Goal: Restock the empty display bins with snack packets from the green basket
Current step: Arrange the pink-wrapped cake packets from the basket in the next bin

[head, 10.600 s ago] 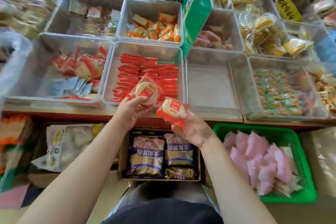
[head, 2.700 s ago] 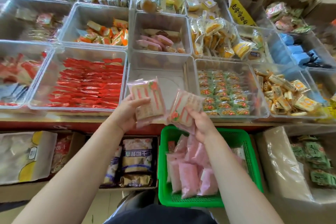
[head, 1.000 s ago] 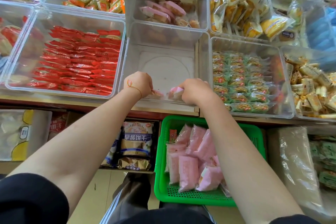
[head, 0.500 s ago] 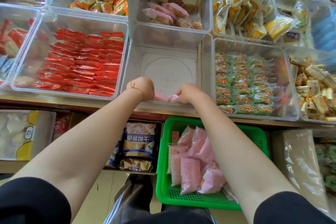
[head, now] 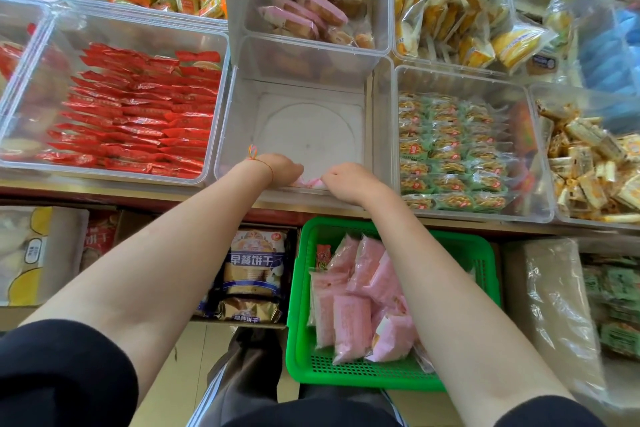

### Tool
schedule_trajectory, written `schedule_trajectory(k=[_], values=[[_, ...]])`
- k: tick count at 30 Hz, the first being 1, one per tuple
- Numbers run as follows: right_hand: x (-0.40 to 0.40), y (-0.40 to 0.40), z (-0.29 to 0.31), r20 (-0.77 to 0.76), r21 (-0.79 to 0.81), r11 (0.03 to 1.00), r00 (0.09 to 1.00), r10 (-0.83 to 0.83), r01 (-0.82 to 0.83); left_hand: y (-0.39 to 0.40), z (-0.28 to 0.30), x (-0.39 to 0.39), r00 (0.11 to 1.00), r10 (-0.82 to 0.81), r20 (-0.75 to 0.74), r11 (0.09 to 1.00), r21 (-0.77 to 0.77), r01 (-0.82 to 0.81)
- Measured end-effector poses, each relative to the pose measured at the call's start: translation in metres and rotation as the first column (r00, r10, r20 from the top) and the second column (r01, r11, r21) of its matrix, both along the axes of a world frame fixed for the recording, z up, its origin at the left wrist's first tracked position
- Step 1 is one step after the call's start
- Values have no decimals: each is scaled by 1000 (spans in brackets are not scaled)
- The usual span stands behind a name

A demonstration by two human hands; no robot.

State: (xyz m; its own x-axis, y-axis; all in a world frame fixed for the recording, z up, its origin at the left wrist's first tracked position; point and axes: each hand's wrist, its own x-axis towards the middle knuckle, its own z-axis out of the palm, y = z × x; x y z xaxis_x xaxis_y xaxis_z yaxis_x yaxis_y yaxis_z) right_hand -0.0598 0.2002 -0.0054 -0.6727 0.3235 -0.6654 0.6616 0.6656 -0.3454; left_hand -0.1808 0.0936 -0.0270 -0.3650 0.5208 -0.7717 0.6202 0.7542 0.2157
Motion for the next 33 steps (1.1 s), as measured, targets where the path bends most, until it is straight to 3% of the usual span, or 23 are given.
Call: schedule_trajectory(k=[6, 8, 10, 11, 13, 15, 17, 19, 21, 23, 25, 28, 33], values=[[8, -2, -13, -53, 16, 1000, 999, 13, -12, -5, 16, 12, 996, -57, -71, 997, -54, 53], [11, -1, -13, -76, 30, 1000, 997, -4, 7, -11, 17, 14, 986, -46, -158, 999, 22, 50], [16, -1, -10, -177, 33, 997, 982, -61, 68, -20, 13, 17, 963, 79, -257, 971, 238, -16], [20, -3, -7, -267, 38, 992, 958, -103, 117, -25, 11, 22, 933, 163, -320, 913, 408, -20], [32, -8, 2, -495, 61, 967, 848, -187, 248, -36, 11, 43, 853, 328, -406, 713, 699, 59], [47, -18, 6, -666, 69, 922, 706, -241, 381, -42, 21, 72, 808, 434, -398, 545, 830, 117], [65, -28, 2, -736, 50, 884, 615, -283, 466, -45, 24, 106, 830, 430, -356, 485, 866, 120], [87, -38, -9, -755, 41, 849, 573, -320, 527, -51, 10, 135, 872, 366, -326, 512, 853, 104], [113, -44, -27, -722, 39, 809, 576, -383, 587, -58, -12, 157, 900, 301, -316, 650, 758, 49], [138, -43, -52, -588, 82, 785, 666, -459, 614, -61, -34, 169, 946, 212, -244, 818, 575, -35], [160, -37, -79, -335, 178, 765, 769, -544, 619, -60, -48, 172, 984, 131, -119, 913, 402, -73], [184, -35, -110, -44, 263, 752, 787, -616, 604, -54, -63, 172, 994, 99, 34, 957, 270, -105], [186, -38, -139, -21, 320, 686, 729, -684, 653, -41, -78, 177, 984, 156, 91, 966, 193, -171]])
